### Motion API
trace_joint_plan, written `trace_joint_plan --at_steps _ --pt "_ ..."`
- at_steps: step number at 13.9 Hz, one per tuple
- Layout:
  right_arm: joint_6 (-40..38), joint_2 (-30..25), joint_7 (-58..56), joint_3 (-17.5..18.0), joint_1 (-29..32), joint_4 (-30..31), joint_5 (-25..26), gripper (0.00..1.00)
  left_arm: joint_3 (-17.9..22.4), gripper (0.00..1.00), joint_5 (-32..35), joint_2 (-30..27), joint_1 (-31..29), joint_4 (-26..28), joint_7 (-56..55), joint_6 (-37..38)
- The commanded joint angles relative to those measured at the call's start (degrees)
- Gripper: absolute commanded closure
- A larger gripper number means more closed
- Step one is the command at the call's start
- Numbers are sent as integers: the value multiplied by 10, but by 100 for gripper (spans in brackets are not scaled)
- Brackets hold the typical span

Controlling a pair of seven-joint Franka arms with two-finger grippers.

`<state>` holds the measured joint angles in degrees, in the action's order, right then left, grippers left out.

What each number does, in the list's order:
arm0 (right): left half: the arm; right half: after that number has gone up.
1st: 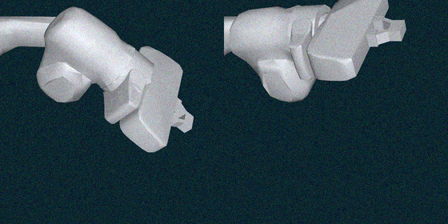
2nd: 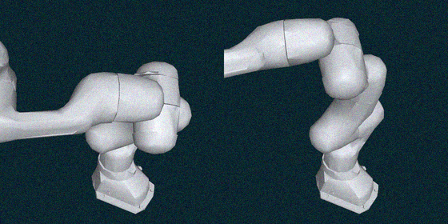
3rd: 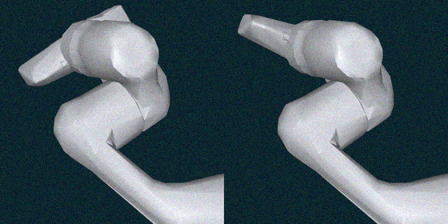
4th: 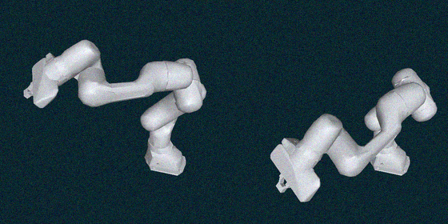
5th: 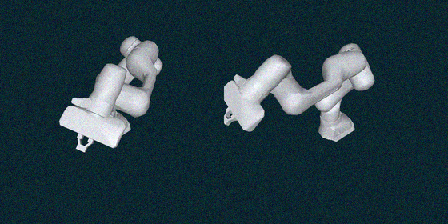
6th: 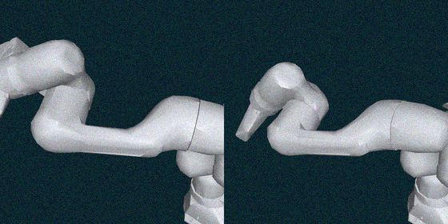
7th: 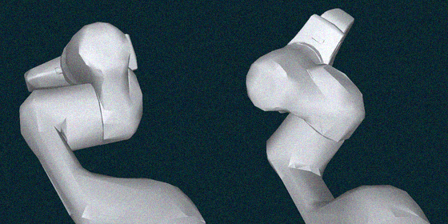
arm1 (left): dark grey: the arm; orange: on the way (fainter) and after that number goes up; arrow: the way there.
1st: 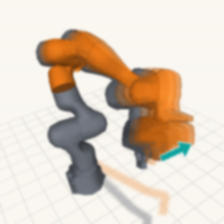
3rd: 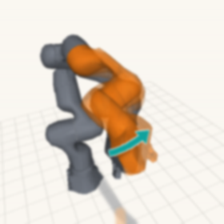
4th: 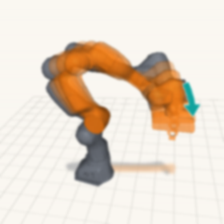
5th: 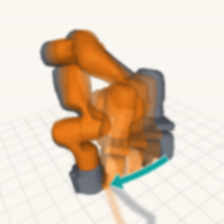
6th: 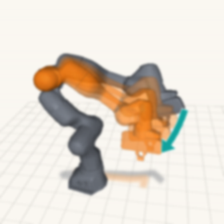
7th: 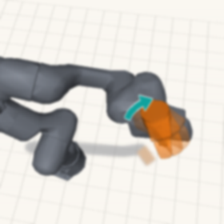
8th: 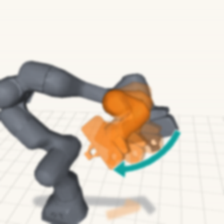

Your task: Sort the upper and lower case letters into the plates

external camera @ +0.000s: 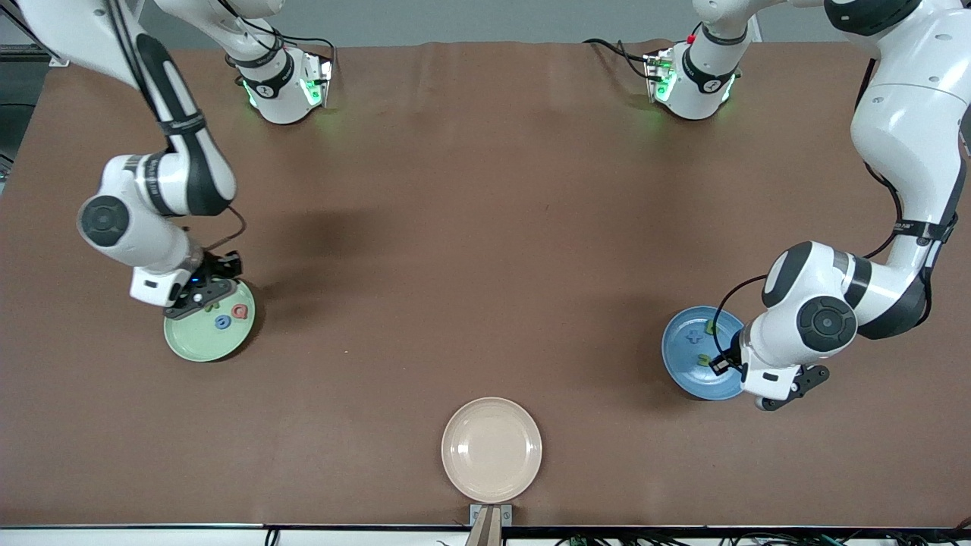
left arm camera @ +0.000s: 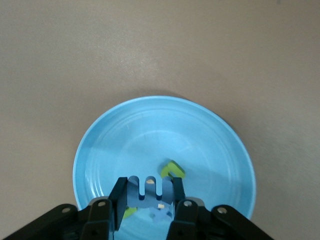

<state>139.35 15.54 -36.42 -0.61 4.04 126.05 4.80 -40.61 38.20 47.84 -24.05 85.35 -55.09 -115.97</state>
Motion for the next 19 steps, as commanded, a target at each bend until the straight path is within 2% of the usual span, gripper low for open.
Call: trace_joint_plan --at_steps 1,2,3,7,11,12,13,15,17,19 --pt "44 38 -109 13 32 5 1 76 15 50 0 3 6 4 14 -14" --pt "44 39 -113 13 29 7 1 76 17 20 0 3 4 4 14 -14" --pt "44 41 -116 14 27 8 1 76 18 0 0 2 2 4 16 -14" --pt "44 56 -141 16 28 10 1 76 9 0 -6 -22 8 -4 16 0" --pt "44 64 -153 16 29 3 -1 74 -60 0 -23 -49 -27 -51 124 108" --pt "39 64 -150 16 29 -3 -1 51 -82 0 -46 -57 -55 -53 139 124" --pt "38 63 -148 16 32 -6 -4 1 -105 0 -62 -63 -86 -52 146 128" --pt "12 39 -139 16 26 -18 -5 0 -142 0 -73 -62 -134 -48 160 129" --pt "-96 9 -109 17 31 -55 -12 0 -169 0 -71 -68 -154 -51 189 146" --pt "-186 -57 -42 16 26 -64 -61 0 -193 0 -68 -83 -161 -53 197 172"
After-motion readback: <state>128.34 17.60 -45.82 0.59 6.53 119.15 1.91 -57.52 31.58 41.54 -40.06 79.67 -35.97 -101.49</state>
